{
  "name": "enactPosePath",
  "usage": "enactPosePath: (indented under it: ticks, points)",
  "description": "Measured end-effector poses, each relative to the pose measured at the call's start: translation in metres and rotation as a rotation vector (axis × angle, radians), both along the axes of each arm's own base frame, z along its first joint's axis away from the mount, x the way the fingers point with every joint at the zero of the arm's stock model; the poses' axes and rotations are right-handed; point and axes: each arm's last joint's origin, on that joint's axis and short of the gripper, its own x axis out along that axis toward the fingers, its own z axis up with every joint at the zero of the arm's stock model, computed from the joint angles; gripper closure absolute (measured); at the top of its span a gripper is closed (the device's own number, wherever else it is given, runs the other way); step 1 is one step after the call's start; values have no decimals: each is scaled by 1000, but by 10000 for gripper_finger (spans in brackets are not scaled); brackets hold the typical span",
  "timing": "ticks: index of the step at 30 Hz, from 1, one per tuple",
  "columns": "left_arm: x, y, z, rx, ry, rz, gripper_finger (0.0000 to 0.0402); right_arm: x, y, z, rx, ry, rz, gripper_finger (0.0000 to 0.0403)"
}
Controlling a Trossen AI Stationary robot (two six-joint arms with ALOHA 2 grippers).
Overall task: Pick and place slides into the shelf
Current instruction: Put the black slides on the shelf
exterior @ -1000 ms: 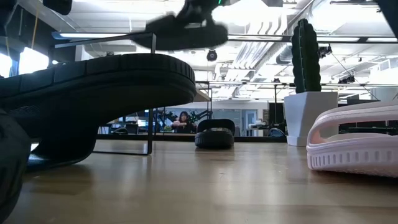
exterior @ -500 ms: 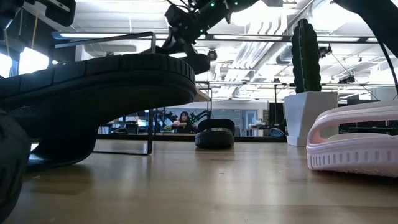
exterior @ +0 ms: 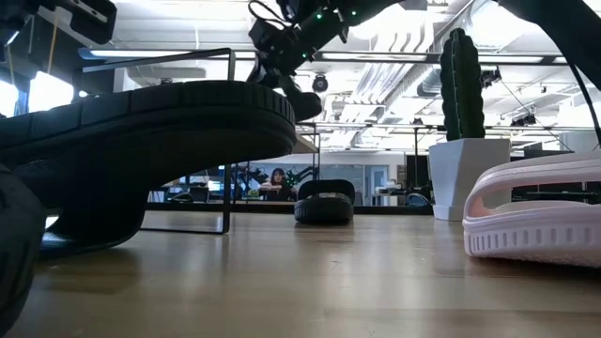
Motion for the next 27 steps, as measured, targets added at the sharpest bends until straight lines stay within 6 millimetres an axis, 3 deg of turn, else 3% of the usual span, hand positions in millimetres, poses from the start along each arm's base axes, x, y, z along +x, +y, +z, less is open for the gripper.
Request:
enactPosePath:
  ticks: [22,27]
  points:
    - [1,2,-1,-13,15,57,401,-10,-8,-10,87,99,53,402]
    - [1,2,-1,-14,14,57,401,-10,-6,-10,151,85,74,374]
